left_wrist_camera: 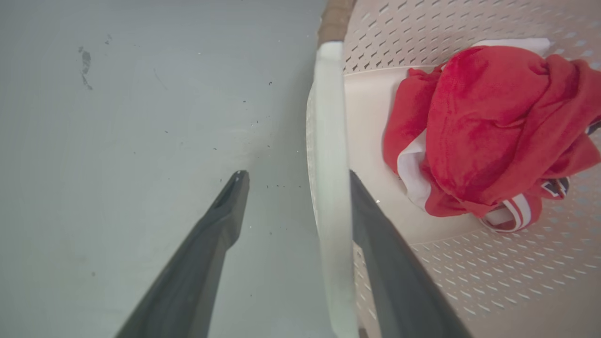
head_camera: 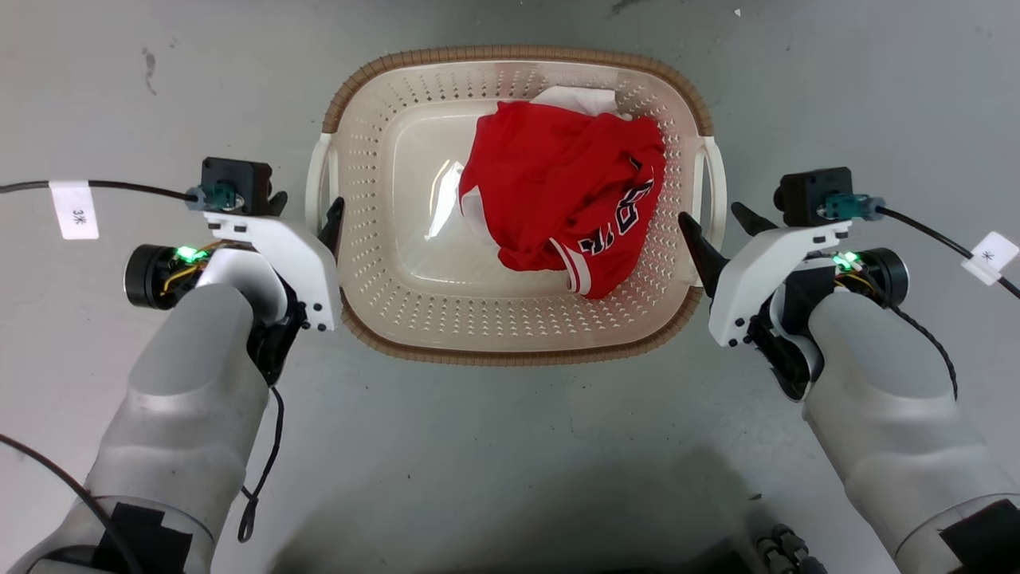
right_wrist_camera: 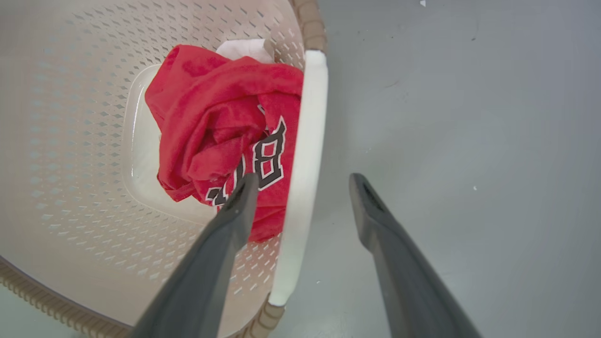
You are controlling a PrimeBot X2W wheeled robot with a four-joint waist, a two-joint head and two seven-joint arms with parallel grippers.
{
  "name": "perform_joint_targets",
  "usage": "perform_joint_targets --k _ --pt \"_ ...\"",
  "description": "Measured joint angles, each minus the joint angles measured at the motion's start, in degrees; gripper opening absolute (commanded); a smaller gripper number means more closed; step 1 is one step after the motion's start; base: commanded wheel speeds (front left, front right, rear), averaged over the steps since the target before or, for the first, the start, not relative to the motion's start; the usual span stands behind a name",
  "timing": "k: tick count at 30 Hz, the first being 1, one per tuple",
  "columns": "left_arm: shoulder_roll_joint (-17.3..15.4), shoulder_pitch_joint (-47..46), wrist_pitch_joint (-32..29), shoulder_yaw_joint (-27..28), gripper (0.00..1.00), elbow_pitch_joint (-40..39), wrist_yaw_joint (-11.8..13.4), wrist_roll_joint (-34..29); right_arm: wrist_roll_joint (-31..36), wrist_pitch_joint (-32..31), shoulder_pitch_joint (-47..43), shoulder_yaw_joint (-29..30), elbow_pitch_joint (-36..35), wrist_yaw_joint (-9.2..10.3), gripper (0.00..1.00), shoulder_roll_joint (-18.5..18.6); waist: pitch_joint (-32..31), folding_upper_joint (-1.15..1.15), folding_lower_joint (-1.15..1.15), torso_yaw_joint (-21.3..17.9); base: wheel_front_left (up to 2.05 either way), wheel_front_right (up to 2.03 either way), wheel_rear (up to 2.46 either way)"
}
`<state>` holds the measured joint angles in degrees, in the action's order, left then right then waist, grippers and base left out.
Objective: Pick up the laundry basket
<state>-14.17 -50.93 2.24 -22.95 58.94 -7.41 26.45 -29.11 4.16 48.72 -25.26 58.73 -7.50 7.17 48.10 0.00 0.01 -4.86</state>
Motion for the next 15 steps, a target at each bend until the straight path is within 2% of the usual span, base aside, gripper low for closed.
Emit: perform_joint_targets --k 10,11,15 --pt "-0.63 -3.61 -2.87 -2.34 1.00 3.22 0.00 2.88 -5.73 -2.87 3.33 -5.37 4.36 0.00 1.00 -1.25 1.30 0.00 0.00 -0.98 0.00 0.00 0.00" --pt "-0.62 -3.67 -3.19 -2.69 0.00 3.36 0.00 3.20 -6.45 -3.54 3.44 -5.78 4.68 0.00 0.00 -1.35 1.27 0.00 0.00 -1.05 0.00 0.00 0.00" --pt "-0.19 -4.09 -4.17 -4.36 0.00 3.33 -0.14 4.70 -8.49 -4.72 4.03 -7.32 5.54 -0.02 0.00 -1.53 1.15 0.00 0.00 -1.11 0.00 0.00 0.00"
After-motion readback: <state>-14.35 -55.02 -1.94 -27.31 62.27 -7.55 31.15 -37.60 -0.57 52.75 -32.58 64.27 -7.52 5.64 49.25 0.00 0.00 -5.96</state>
